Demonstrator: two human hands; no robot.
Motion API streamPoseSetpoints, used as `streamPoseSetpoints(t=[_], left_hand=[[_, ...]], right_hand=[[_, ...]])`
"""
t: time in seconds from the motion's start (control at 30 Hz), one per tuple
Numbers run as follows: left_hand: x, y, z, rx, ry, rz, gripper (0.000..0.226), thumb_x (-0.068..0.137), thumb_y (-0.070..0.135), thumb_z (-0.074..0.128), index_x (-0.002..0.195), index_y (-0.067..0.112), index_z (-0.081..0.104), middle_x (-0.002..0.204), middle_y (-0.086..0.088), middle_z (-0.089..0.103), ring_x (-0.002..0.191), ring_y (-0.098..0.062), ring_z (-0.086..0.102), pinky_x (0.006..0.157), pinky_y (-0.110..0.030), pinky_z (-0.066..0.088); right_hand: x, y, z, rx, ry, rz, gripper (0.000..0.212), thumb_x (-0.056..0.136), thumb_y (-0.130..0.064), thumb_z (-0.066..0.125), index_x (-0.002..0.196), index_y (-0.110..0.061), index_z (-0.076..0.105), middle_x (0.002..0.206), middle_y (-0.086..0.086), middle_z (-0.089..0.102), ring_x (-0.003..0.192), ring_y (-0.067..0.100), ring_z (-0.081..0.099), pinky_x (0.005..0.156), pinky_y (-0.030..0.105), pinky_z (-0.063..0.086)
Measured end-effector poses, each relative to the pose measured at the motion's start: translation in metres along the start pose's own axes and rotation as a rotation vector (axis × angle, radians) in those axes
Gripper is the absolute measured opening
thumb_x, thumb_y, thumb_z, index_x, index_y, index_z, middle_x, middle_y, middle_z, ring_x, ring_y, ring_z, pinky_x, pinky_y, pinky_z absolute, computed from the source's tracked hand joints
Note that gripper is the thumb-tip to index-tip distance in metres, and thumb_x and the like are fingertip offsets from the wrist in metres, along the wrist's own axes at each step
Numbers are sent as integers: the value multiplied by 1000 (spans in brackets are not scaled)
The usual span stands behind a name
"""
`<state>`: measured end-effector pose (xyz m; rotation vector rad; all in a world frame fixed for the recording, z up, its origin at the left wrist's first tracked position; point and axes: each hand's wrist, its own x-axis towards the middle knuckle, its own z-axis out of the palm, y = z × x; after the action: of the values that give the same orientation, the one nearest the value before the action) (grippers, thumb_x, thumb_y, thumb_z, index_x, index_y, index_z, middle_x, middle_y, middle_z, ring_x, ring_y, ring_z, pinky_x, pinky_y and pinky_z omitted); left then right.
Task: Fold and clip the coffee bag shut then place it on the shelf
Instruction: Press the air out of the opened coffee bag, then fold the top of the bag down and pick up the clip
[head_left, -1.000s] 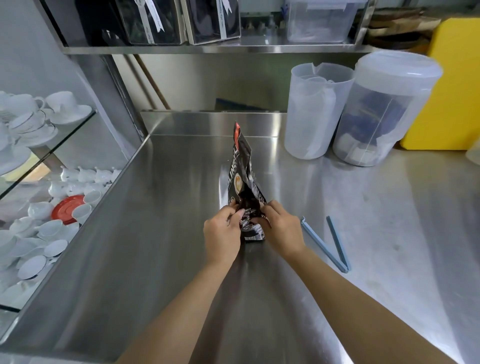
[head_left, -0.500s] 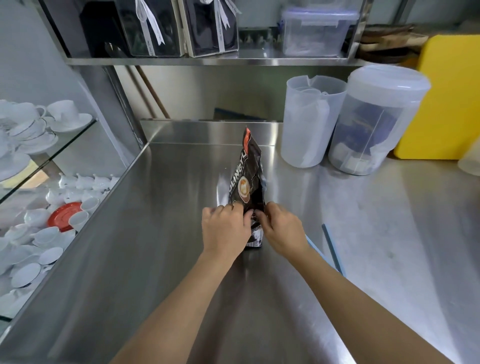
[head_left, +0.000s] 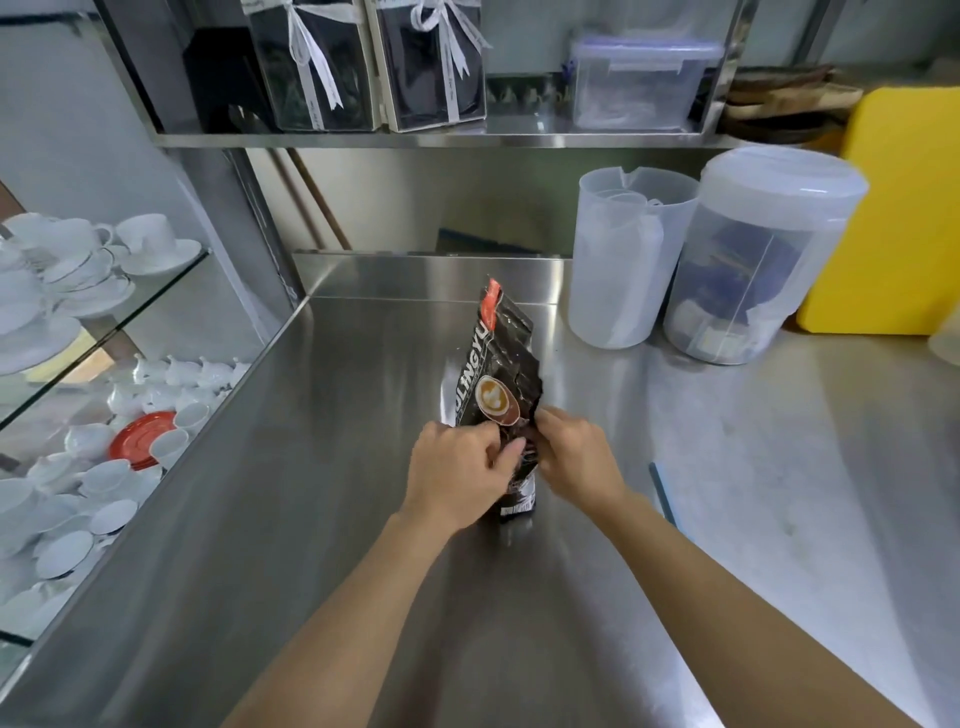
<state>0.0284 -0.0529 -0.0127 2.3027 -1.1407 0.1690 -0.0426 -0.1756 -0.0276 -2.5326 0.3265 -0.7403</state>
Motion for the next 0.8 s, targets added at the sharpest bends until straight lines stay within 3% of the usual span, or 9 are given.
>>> streamPoseSetpoints(t=[0.07, 0.13, 0.2, 0.3, 0.4, 0.53, 0.6, 0.67, 0.8], left_hand=[[6, -10, -10, -301, 50, -126, 22, 85, 34, 55, 69, 18, 58, 62, -3, 65, 61, -25, 59, 62, -33, 44], [18, -22, -17, -445, 205, -235, 3, 85, 17, 57, 87, 18, 59, 82, -2, 65, 78, -23, 59, 73, -35, 48], [33, -31, -20, -499, 168, -267, 26, 84, 9, 58, 108, 17, 54, 108, -2, 60, 98, -18, 54, 89, -34, 43], [42, -34, -18, -617, -13, -255, 48, 85, 3, 56, 125, 25, 40, 130, 3, 49, 122, -12, 39, 101, -31, 28], [39, -30, -16, -925, -179, -280, 44, 87, -1, 50, 117, 32, 47, 124, 4, 55, 123, -12, 44, 100, -30, 32], [37, -27, -12, -770, -65, -246, 21, 80, 10, 64, 88, 30, 63, 96, 9, 68, 95, -3, 59, 100, -42, 41], [38, -24, -10, -667, 21, -283, 5, 79, 22, 67, 82, 26, 66, 91, 5, 69, 101, -15, 57, 100, -46, 38], [37, -20, -10, -566, 78, -352, 8, 78, 34, 66, 79, 26, 67, 91, 3, 67, 113, -25, 45, 97, -40, 33], [34, -8, -16, -510, 122, -296, 13, 75, 36, 68, 72, 23, 68, 84, 11, 56, 109, -15, 29, 101, -42, 24]], right_hand=[[2, 13, -9, 153, -48, 105, 29, 81, -1, 58, 56, -6, 44, 56, 19, 53, 56, 32, 47, 52, 30, 28], [8, 25, -19, 309, -114, 243, 24, 82, -5, 60, 61, 4, 52, 57, 21, 49, 57, 23, 39, 51, 26, 27], [16, 30, -27, 418, -174, 287, 23, 81, -4, 60, 78, 18, 54, 67, 27, 49, 53, 18, 36, 48, 27, 33], [26, 32, -38, 613, -153, 315, 10, 77, 12, 57, 70, 7, 63, 66, 8, 49, 45, 9, 39, 35, 19, 35], [29, 37, -43, 672, -125, 393, 29, 76, 14, 56, 65, -12, 65, 63, 0, 52, 44, 8, 39, 34, 17, 32], [25, 43, -41, 619, -25, 504, 22, 79, 7, 57, 85, -9, 70, 46, -15, 58, 44, 4, 37, 36, 12, 31], [22, 42, -41, 630, -7, 461, 23, 79, 6, 58, 87, -12, 70, 60, -5, 61, 49, 4, 41, 43, 6, 36], [18, 41, -46, 720, 35, 437, 32, 76, 10, 57, 85, -18, 70, 70, -1, 62, 59, 8, 46, 59, 9, 43], [13, 43, -64, 951, 21, 353, 42, 71, 14, 53, 81, -23, 72, 73, -10, 73, 75, 5, 63, 72, 11, 49]])
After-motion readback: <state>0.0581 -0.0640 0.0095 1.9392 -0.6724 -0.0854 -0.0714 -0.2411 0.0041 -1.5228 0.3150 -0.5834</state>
